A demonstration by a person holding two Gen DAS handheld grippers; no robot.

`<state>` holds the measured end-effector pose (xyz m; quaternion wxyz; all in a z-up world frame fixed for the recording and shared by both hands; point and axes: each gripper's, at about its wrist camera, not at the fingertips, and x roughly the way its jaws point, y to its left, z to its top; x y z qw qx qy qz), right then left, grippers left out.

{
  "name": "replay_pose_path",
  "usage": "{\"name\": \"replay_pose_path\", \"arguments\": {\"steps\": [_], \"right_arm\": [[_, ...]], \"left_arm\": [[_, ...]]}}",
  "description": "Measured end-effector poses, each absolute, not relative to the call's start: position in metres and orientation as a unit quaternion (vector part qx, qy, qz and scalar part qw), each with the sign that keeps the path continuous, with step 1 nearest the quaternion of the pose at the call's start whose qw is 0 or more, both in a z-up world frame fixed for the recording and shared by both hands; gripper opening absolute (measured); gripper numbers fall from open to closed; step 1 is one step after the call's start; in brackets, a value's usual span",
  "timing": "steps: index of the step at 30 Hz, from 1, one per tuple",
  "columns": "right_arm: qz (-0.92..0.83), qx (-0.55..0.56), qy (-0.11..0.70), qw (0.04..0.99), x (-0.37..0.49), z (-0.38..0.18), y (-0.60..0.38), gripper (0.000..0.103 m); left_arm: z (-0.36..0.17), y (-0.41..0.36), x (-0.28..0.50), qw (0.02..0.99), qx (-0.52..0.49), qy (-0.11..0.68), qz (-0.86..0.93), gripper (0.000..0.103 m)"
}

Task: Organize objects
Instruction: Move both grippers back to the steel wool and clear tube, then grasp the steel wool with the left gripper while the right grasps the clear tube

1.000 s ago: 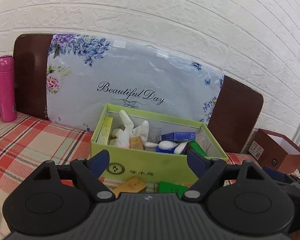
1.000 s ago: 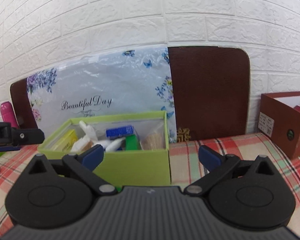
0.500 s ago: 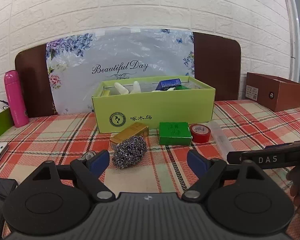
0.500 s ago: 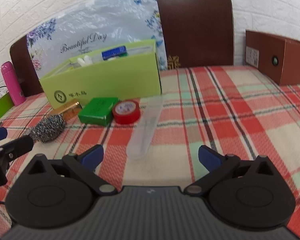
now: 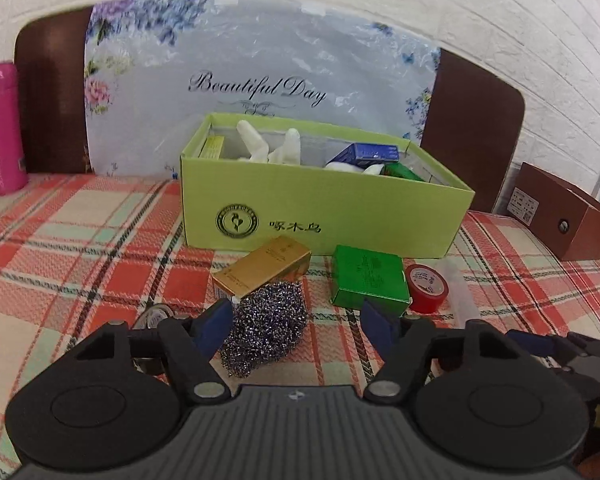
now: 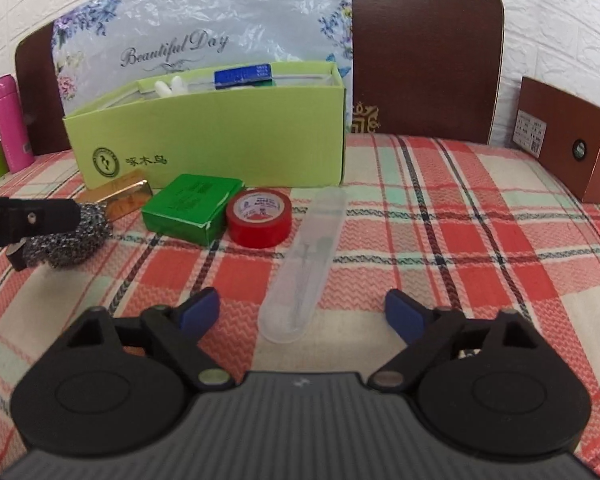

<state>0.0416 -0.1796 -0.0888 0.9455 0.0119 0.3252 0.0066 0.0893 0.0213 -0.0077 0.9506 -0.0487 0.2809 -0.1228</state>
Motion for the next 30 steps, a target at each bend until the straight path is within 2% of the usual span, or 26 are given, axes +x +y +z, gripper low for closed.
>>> {"name": "replay_pose_path", "arguments": {"steps": [1, 3, 4, 5, 6, 7, 11, 15, 17, 20, 22, 24, 27, 30], "right_arm": [[0.009, 0.014, 0.323, 0.946, 0.042, -0.089, -0.18, 0.08], [0.024, 0.013, 0.316, 0.948, 0.037, -0.088, -0.181, 0.043], [0.034, 0.012, 0.316, 0.948, 0.034, -0.087, -0.18, 0.037], [0.039, 0.009, 0.317, 0.948, 0.03, -0.086, -0.179, 0.032], [0.045, 0.006, 0.318, 0.947, 0.024, -0.085, -0.178, 0.032], [0.05, 0.003, 0.318, 0.947, 0.017, -0.085, -0.176, 0.032], [0.078, -0.019, 0.319, 0.944, -0.016, -0.084, -0.173, 0.032], [0.094, -0.024, 0.322, 0.942, -0.042, -0.082, -0.179, 0.03], [0.09, -0.017, 0.325, 0.941, -0.046, -0.081, -0.183, 0.031], [0.081, -0.009, 0.327, 0.942, -0.048, -0.078, -0.188, 0.054], [0.075, -0.014, 0.325, 0.943, -0.045, -0.08, -0.187, 0.056], [0.073, -0.015, 0.328, 0.942, -0.039, -0.081, -0.187, 0.056], [0.076, -0.016, 0.329, 0.941, -0.032, -0.081, -0.185, 0.057], [0.074, -0.019, 0.333, 0.94, -0.028, -0.083, -0.181, 0.061]], "left_arm": [[-0.009, 0.022, 0.092, 0.949, -0.052, 0.285, -0.121, 0.071], [-0.01, 0.023, 0.095, 0.948, -0.053, 0.292, -0.114, 0.062], [-0.011, 0.024, 0.097, 0.948, -0.053, 0.295, -0.11, 0.058], [-0.012, 0.025, 0.098, 0.947, -0.052, 0.298, -0.108, 0.049], [-0.013, 0.027, 0.097, 0.947, -0.05, 0.299, -0.107, 0.037], [-0.014, 0.029, 0.096, 0.947, -0.046, 0.3, -0.106, 0.032], [-0.016, 0.039, 0.081, 0.94, -0.064, 0.313, -0.117, 0.018], [-0.022, 0.039, 0.055, 0.933, -0.063, 0.331, -0.131, 0.009], [-0.025, 0.038, 0.042, 0.925, -0.068, 0.346, -0.143, 0.009], [-0.026, 0.038, 0.031, 0.928, -0.063, 0.345, -0.123, 0.01], [-0.022, 0.04, 0.034, 0.934, -0.07, 0.332, -0.108, 0.022], [-0.016, 0.041, 0.042, 0.94, -0.076, 0.318, -0.099, 0.043], [-0.005, 0.035, 0.055, 0.949, -0.068, 0.288, -0.112, 0.058], [-0.001, 0.025, 0.072, 0.954, -0.041, 0.271, -0.121, 0.067]]}}
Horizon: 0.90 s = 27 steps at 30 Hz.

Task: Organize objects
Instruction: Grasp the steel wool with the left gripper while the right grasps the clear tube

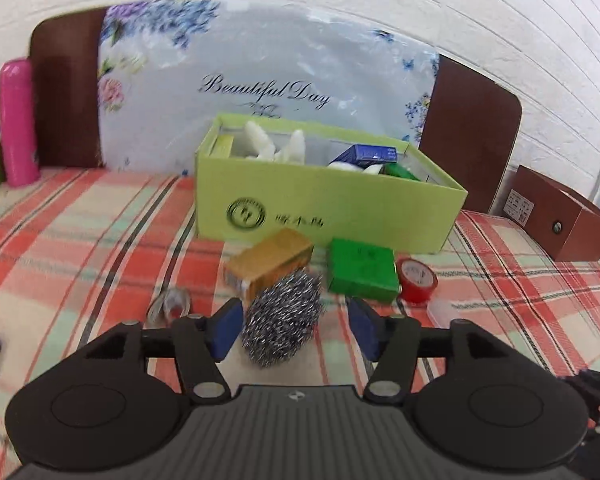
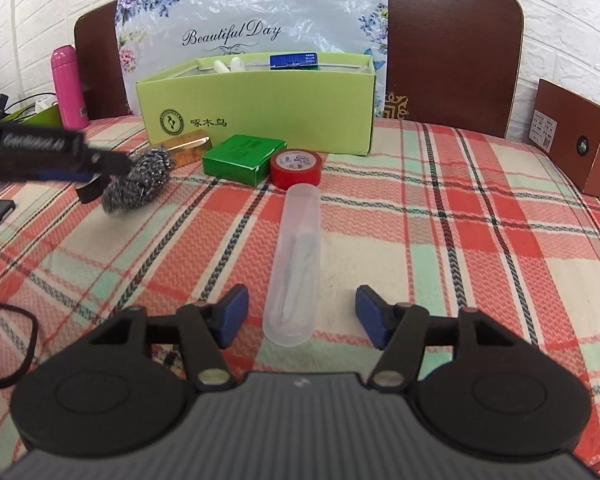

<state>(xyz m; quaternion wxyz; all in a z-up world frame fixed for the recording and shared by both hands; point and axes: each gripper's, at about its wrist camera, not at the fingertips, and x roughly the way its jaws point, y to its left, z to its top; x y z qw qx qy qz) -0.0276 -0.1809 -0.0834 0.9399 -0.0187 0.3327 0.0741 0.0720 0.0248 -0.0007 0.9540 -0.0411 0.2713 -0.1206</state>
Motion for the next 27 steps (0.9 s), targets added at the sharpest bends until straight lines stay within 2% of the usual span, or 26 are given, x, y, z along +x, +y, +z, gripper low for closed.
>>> {"name": "replay_pose_path", "arguments": {"steps": [5, 7, 8, 11, 12, 13, 15, 17, 19, 22, 24, 27], "right_arm": [[0.076, -0.014, 0.332, 0.94, -0.026, -0.085, -0.182, 0.063], [0.075, -0.018, 0.332, 0.94, -0.025, -0.085, -0.18, 0.063], [0.074, -0.022, 0.331, 0.94, -0.024, -0.085, -0.179, 0.062], [0.075, -0.027, 0.33, 0.941, -0.019, -0.085, -0.176, 0.061], [0.076, -0.029, 0.328, 0.941, -0.017, -0.085, -0.174, 0.058], [0.079, -0.031, 0.327, 0.941, -0.014, -0.085, -0.173, 0.055], [0.087, -0.032, 0.326, 0.941, -0.01, -0.085, -0.169, 0.036], [0.096, -0.04, 0.325, 0.94, -0.009, -0.084, -0.164, 0.028], [0.108, -0.051, 0.324, 0.939, -0.011, -0.084, -0.158, 0.027], [0.119, -0.054, 0.323, 0.937, -0.015, -0.084, -0.153, 0.027], [0.119, -0.053, 0.323, 0.937, -0.016, -0.084, -0.153, 0.027], [0.118, -0.042, 0.325, 0.938, -0.017, -0.084, -0.155, 0.027]], "left_arm": [[-0.011, 0.02, 0.097, 0.947, -0.028, 0.295, -0.123, 0.066], [-0.016, 0.021, 0.097, 0.946, -0.017, 0.3, -0.121, 0.049], [-0.018, 0.021, 0.095, 0.948, -0.008, 0.299, -0.113, 0.036], [-0.016, 0.035, 0.088, 0.941, -0.035, 0.313, -0.122, 0.026], [-0.015, 0.038, 0.083, 0.939, -0.042, 0.317, -0.126, 0.023], [-0.014, 0.039, 0.077, 0.937, -0.046, 0.322, -0.131, 0.023], [-0.013, 0.041, 0.062, 0.932, -0.058, 0.328, -0.145, 0.023], [-0.015, 0.041, 0.048, 0.928, -0.067, 0.332, -0.155, 0.023], [-0.016, 0.039, 0.042, 0.93, -0.063, 0.328, -0.154, 0.025], [-0.018, 0.034, 0.047, 0.936, -0.057, 0.32, -0.136, 0.035], [-0.017, 0.031, 0.056, 0.936, -0.058, 0.319, -0.139, 0.053], [-0.021, 0.024, 0.069, 0.937, -0.044, 0.32, -0.131, 0.056]]}}
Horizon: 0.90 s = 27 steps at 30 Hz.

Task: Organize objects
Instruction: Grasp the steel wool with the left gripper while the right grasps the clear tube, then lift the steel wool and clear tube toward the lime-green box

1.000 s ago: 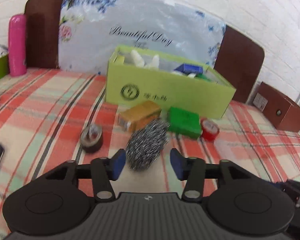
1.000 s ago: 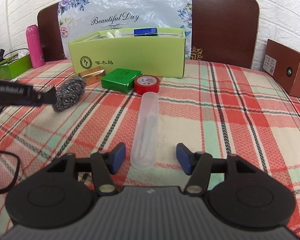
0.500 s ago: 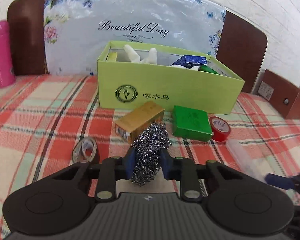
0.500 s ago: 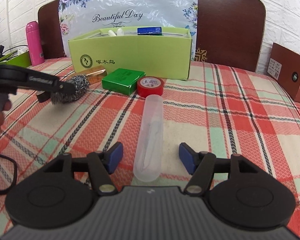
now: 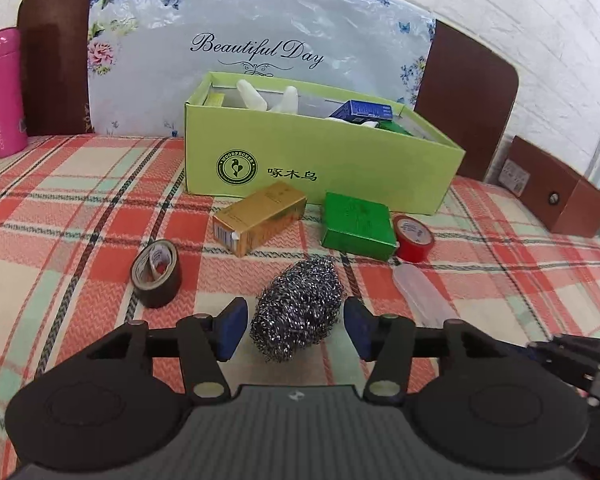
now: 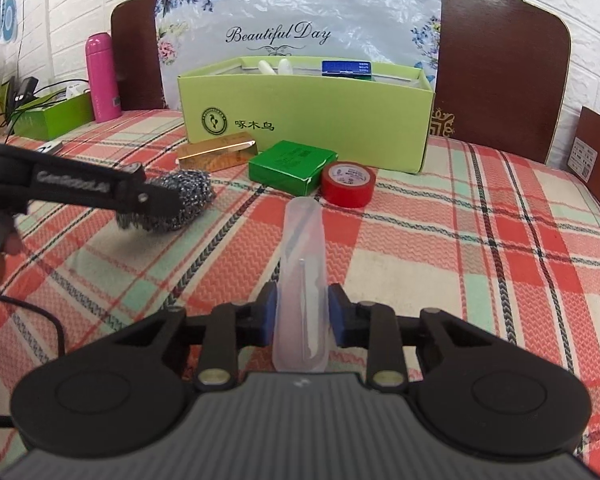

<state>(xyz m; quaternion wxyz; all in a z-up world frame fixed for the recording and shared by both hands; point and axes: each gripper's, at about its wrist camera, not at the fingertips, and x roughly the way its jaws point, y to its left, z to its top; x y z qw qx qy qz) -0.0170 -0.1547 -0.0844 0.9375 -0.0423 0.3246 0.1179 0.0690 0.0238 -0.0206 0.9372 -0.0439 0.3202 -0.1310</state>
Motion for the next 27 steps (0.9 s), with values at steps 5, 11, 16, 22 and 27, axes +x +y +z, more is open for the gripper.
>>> {"name": "replay_pose_path", "arguments": {"steps": [5, 11, 16, 22, 27], "right_arm": [[0.116, -0.04, 0.324, 0.938, -0.017, -0.085, -0.155, 0.028], [0.114, -0.043, 0.321, 0.939, -0.012, -0.087, -0.154, 0.027], [0.12, -0.042, 0.32, 0.939, -0.013, -0.084, -0.154, 0.027], [0.131, -0.018, 0.276, 0.952, -0.015, -0.056, -0.161, 0.027], [0.136, -0.004, 0.232, 0.963, -0.003, -0.026, -0.169, 0.027]], "left_arm": [[-0.026, 0.023, 0.079, 0.931, -0.053, 0.334, -0.138, 0.049], [-0.028, 0.022, 0.078, 0.929, -0.049, 0.338, -0.141, 0.045], [-0.019, 0.025, 0.072, 0.927, -0.057, 0.338, -0.153, 0.038], [0.015, 0.029, 0.067, 0.937, -0.07, 0.299, -0.165, 0.038], [0.045, 0.028, 0.072, 0.946, -0.077, 0.263, -0.17, 0.038]]}}
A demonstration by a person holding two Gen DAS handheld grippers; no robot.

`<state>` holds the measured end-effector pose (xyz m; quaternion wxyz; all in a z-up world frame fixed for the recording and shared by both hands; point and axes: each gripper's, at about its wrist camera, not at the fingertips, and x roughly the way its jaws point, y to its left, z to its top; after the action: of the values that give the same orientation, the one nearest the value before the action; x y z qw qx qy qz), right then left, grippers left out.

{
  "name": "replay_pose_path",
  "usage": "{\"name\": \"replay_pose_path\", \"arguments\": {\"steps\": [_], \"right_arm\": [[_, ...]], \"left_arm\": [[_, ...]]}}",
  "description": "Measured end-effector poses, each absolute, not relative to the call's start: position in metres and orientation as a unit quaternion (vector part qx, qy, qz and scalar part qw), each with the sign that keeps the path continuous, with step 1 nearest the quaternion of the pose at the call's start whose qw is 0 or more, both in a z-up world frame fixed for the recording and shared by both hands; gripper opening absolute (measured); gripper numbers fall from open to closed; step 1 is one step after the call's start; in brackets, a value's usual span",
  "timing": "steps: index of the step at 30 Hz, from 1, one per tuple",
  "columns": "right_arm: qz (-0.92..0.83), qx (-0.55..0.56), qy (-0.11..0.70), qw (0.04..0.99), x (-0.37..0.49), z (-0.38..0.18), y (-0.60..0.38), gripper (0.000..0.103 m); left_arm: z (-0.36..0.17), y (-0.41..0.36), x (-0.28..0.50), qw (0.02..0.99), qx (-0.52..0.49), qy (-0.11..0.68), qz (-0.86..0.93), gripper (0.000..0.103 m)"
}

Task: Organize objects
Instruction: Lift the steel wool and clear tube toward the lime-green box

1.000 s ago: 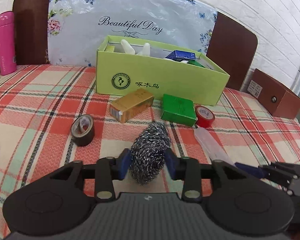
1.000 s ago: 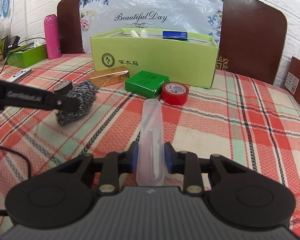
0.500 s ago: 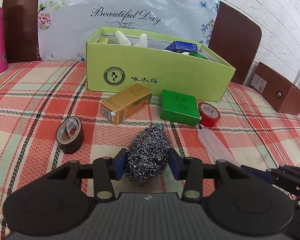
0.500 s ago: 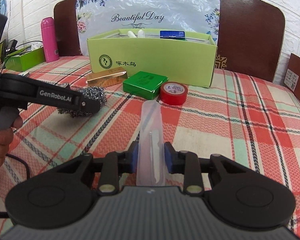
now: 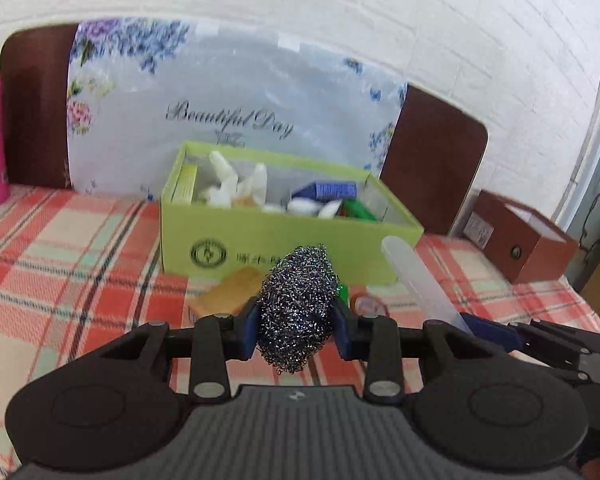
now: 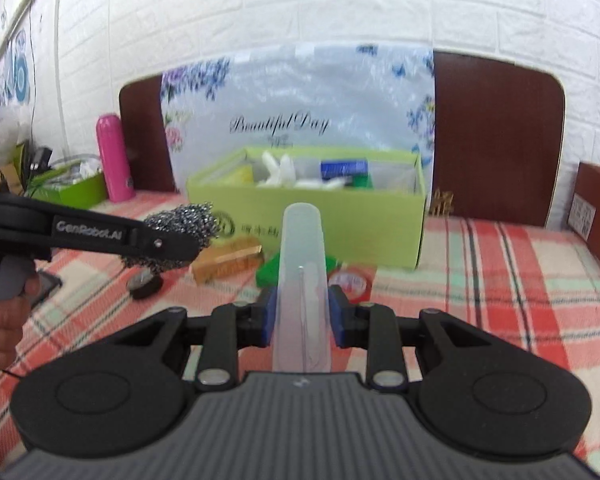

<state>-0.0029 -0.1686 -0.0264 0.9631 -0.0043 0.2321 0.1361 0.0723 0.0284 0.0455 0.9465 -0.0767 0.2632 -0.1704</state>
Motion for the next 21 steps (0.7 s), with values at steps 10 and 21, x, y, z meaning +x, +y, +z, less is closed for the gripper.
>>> {"name": "replay_pose_path", "arguments": {"steps": [10, 21], "right_arm": [[0.09, 0.004, 0.179, 0.98, 0.059, 0.018, -0.188, 0.027], [0.063, 0.002, 0.18, 0.982, 0.152, 0.017, -0.195, 0.027]], "left_arm": [[0.089, 0.025, 0.109, 0.961, -0.079, 0.216, -0.152, 0.038], [0.103, 0.02, 0.178, 0.968, -0.073, 0.204, -0.126, 0.039]]}}
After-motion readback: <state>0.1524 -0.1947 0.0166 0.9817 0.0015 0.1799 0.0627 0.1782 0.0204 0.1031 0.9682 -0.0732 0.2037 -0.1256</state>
